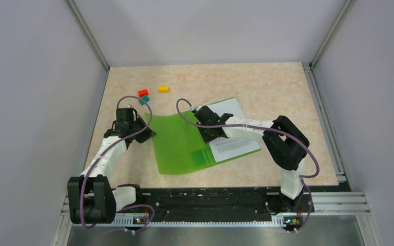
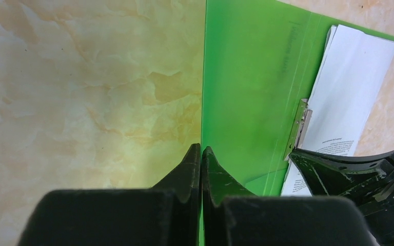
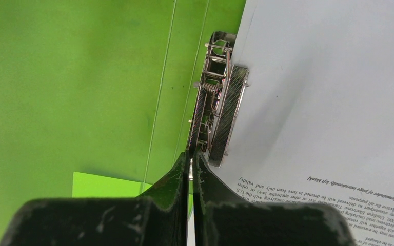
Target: Put the files into the folder
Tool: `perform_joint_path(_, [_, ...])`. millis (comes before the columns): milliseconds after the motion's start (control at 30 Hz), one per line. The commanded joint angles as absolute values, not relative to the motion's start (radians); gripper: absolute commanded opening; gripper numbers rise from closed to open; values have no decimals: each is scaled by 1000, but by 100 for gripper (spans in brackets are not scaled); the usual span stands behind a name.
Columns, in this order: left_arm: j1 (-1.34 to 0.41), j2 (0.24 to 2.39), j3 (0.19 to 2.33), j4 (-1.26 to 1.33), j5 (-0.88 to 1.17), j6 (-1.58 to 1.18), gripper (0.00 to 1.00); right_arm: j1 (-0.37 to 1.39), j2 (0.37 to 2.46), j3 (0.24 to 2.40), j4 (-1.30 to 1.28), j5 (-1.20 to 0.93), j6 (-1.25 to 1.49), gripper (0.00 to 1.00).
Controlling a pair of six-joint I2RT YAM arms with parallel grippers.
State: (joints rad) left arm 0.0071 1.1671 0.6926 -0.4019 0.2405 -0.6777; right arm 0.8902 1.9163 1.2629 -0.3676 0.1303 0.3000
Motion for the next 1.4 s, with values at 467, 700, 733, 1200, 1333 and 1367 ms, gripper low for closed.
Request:
perform_joint_path(467, [-12, 1149, 649, -370, 326, -707, 0, 829, 2043, 1188, -288, -236, 449, 0])
perform_joint_path(700, [-11, 1143, 647, -368, 331, -708, 0, 815, 2019, 1187, -283, -203, 477, 0])
perform_joint_path(733, [-11, 1142, 646, -368, 331, -708, 0, 816, 2012, 1191, -289, -185, 475, 0])
perform_joint_path(1200, [-12, 1152, 640, -353, 340, -711, 0, 939, 2059, 1312, -459, 114, 402, 0])
perform_joint_path(1333, [-12, 1154, 639, -347, 341, -715, 0, 959, 2112, 1341, -494, 114, 386, 0])
perform_joint_path(1367, [-14, 1153, 638, -347, 342, -715, 0, 962, 2126, 1352, -509, 119, 381, 0])
